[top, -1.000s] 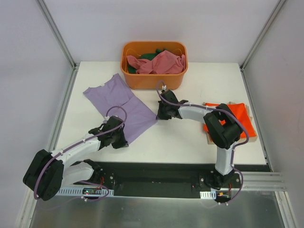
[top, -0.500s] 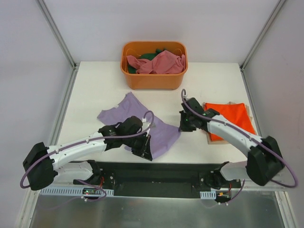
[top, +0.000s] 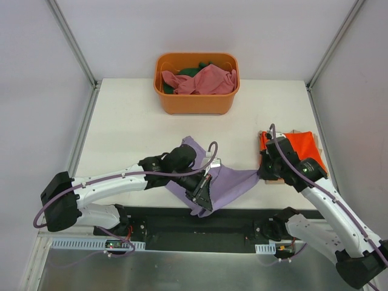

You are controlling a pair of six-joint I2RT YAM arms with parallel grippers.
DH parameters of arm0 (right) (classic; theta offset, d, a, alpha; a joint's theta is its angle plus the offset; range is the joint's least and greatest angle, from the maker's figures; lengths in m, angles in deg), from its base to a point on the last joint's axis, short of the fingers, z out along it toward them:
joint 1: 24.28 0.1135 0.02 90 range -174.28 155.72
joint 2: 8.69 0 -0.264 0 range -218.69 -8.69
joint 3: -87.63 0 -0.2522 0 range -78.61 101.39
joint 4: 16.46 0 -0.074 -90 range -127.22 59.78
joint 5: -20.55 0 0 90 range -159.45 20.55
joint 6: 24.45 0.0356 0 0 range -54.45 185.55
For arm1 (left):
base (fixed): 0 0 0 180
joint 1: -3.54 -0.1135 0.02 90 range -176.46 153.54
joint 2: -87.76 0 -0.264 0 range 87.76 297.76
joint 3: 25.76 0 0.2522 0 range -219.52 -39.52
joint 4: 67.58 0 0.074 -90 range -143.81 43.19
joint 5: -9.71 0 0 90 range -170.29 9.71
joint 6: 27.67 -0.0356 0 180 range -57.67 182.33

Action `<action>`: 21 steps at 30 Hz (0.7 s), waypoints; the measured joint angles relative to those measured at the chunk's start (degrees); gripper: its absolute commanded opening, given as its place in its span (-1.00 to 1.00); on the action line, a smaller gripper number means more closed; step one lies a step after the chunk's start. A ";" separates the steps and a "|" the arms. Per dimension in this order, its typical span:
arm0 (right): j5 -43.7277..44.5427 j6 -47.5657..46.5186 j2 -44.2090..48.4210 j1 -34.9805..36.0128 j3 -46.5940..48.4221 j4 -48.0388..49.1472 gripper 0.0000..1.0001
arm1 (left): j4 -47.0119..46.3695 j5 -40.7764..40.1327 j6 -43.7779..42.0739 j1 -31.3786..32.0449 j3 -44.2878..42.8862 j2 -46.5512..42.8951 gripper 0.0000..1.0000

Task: Fold and stack the t-shirts
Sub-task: Fold the long partially folded tshirt into a neat square

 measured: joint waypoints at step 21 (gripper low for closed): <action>-11.56 -2.38 -20.87 3.19 16.09 9.51 -0.99 | 0.15 -3.17 -0.83 -24.00 11.43 -13.22 -1.00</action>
